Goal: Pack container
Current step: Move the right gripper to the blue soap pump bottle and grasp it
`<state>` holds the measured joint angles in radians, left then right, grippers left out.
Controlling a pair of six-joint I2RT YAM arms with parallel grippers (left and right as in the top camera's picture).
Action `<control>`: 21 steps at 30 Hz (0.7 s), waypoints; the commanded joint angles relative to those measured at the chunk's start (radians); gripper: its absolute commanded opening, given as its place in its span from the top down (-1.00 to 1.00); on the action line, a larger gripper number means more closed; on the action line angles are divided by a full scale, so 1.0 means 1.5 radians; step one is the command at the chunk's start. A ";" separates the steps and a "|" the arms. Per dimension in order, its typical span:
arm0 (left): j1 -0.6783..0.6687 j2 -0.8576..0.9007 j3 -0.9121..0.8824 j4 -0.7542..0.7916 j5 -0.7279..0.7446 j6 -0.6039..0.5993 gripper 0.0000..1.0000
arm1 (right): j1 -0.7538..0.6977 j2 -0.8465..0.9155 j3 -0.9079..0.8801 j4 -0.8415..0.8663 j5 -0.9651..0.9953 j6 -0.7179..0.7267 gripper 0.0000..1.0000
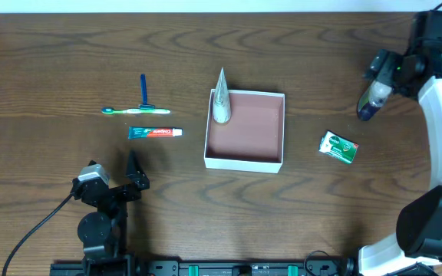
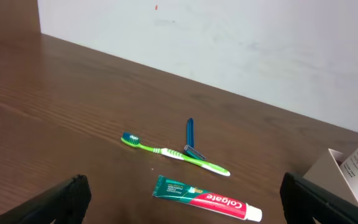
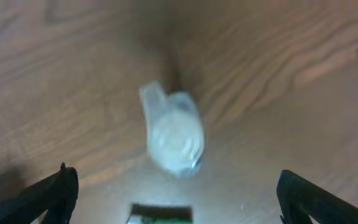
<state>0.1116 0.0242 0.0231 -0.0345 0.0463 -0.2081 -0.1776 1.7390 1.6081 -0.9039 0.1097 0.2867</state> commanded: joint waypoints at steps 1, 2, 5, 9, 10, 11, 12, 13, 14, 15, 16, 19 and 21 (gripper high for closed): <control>0.003 0.000 -0.013 -0.021 -0.004 0.008 -0.96 | -0.025 0.010 -0.002 0.022 -0.067 -0.086 -0.99; 0.003 0.000 -0.013 -0.021 -0.004 0.008 -0.96 | -0.030 0.013 -0.003 0.028 -0.077 -0.095 -0.98; 0.003 0.000 -0.013 -0.021 -0.003 0.008 -0.96 | -0.036 0.028 -0.003 0.037 -0.116 -0.146 -0.99; 0.003 0.000 -0.013 -0.021 -0.004 0.008 -0.96 | -0.035 0.062 -0.003 0.043 -0.175 -0.208 -0.96; 0.003 0.000 -0.013 -0.021 -0.003 0.008 -0.96 | -0.035 0.069 -0.003 0.043 -0.176 -0.208 -0.93; 0.003 0.000 -0.013 -0.021 -0.004 0.008 -0.96 | -0.035 0.077 -0.003 0.044 -0.176 -0.208 -0.90; 0.003 0.000 -0.013 -0.021 -0.004 0.008 -0.96 | -0.035 0.084 -0.003 0.047 -0.176 -0.208 -0.87; 0.003 0.000 -0.013 -0.021 -0.004 0.008 -0.96 | -0.035 0.089 -0.003 0.049 -0.176 -0.212 -0.84; 0.003 0.000 -0.013 -0.021 -0.004 0.008 -0.96 | -0.035 0.094 -0.003 0.052 -0.176 -0.213 -0.79; 0.003 0.000 -0.013 -0.021 -0.004 0.008 -0.96 | -0.035 0.097 -0.003 0.055 -0.176 -0.213 -0.75; 0.003 0.000 -0.013 -0.021 -0.004 0.008 -0.96 | -0.035 0.101 -0.003 0.058 -0.176 -0.215 -0.72; 0.003 0.000 -0.013 -0.021 -0.004 0.008 -0.96 | -0.035 0.106 -0.003 0.063 -0.175 -0.220 -0.55; 0.003 0.000 -0.013 -0.021 -0.004 0.008 -0.96 | -0.035 0.106 -0.003 0.064 -0.175 -0.227 -0.35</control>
<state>0.1116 0.0242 0.0231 -0.0345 0.0463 -0.2081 -0.2276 1.8915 1.6077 -0.8131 -0.1390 -0.0235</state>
